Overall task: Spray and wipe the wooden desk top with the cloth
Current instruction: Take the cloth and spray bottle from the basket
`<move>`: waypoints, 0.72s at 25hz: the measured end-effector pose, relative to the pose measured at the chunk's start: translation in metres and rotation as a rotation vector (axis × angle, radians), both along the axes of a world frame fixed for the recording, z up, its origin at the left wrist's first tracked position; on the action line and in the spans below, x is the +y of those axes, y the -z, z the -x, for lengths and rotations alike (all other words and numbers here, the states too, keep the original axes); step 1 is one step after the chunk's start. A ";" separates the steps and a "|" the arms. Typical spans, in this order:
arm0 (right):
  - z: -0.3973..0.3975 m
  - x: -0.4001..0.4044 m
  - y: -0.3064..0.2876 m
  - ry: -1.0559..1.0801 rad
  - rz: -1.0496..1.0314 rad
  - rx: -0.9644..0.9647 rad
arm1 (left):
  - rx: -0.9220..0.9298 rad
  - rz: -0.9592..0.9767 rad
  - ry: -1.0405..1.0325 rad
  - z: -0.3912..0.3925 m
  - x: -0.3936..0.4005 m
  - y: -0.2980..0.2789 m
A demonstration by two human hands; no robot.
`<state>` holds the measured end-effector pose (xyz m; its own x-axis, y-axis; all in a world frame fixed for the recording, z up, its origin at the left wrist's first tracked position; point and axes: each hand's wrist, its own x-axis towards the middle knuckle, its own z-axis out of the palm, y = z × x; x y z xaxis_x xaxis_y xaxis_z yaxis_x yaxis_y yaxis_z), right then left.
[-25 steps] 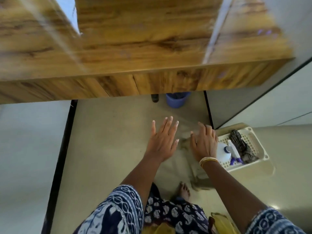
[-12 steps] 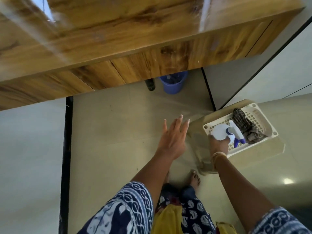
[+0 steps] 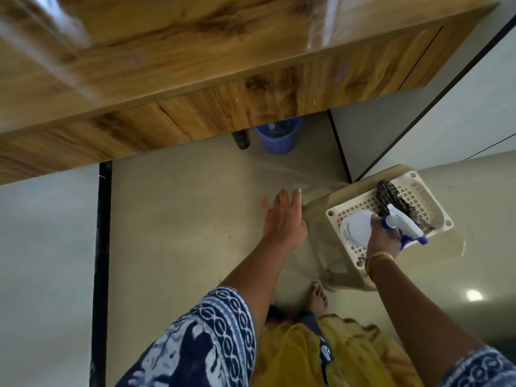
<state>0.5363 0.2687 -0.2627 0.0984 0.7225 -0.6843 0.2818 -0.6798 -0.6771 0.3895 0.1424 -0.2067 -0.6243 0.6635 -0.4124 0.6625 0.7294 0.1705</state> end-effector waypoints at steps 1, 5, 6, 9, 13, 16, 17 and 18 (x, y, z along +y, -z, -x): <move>-0.007 0.006 -0.009 0.000 -0.005 0.030 | -0.001 0.004 0.014 0.001 0.007 -0.003; -0.032 0.044 -0.026 0.013 0.015 0.073 | -0.028 -0.047 0.060 -0.003 0.045 -0.004; -0.037 0.051 -0.026 0.006 0.018 0.119 | -0.045 -0.059 0.075 -0.007 0.056 -0.001; -0.049 0.069 -0.024 -0.059 0.039 0.235 | -0.115 -0.084 0.143 -0.023 0.093 0.016; -0.067 0.091 -0.005 -0.333 -0.008 0.388 | -0.303 -0.129 0.245 -0.048 0.141 0.047; -0.077 0.099 0.010 -0.397 -0.075 0.386 | -0.390 -0.187 0.258 -0.060 0.174 0.074; -0.079 0.100 0.013 -0.377 -0.078 0.397 | -0.412 -0.182 0.274 -0.065 0.184 0.084; -0.081 0.102 0.016 -0.351 -0.077 0.418 | -0.441 -0.156 0.304 -0.070 0.192 0.094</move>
